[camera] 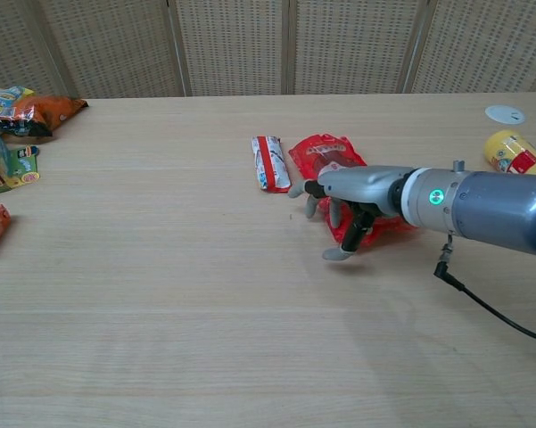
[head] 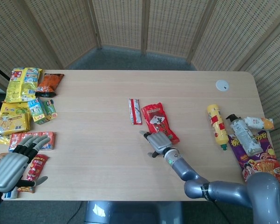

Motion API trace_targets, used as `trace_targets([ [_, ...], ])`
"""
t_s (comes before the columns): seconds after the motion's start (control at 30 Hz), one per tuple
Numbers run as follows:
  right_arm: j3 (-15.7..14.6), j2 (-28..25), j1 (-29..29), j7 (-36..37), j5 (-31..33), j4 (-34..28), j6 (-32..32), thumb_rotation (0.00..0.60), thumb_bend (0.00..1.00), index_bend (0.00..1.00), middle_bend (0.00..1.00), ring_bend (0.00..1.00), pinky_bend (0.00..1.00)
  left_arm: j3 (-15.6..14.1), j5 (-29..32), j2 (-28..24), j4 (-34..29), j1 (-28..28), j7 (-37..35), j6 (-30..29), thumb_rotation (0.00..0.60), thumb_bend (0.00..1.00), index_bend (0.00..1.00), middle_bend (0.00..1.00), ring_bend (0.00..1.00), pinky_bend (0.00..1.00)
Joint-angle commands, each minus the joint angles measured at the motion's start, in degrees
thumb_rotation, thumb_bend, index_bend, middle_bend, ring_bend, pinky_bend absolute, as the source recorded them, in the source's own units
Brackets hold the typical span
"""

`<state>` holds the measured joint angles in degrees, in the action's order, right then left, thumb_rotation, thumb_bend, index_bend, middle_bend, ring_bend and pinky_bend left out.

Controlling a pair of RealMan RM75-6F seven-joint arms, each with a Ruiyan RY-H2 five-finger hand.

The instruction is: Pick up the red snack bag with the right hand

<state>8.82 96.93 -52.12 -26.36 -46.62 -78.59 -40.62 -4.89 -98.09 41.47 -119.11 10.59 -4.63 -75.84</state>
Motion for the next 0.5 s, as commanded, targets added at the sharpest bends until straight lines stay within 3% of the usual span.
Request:
trace_targets([
  [0.03,-1.4,-0.2,0.6,1.8,-0.5,1.9,0.8,0.6,0.31,0.0,0.23,0.34,0.59,0.0,0.0,-0.2,0.1,-0.2,-0.1,-0.3,0.561,0.21,0.0,0.0,0.0,0.0],
  [0.2,-2.8,-1.4,1.3,2.9,-1.1,3.8,1.1,0.6,0.31,0.0,0.23,0.34,0.59,0.2,-0.5,0.1,0.2,0.0,0.0,-0.3,0.562,0.21,0.0,0.0,0.0,0.0],
  [0.5,-2.6,-4.5,2.0,4.3,-0.5,6.1,0.8,0.6,0.31,0.0,0.23,0.34,0.58,0.6,-0.2,0.6,-0.3,0.4,0.9,0.4,0.565,0.21,0.0,0.0,0.0,0.0],
])
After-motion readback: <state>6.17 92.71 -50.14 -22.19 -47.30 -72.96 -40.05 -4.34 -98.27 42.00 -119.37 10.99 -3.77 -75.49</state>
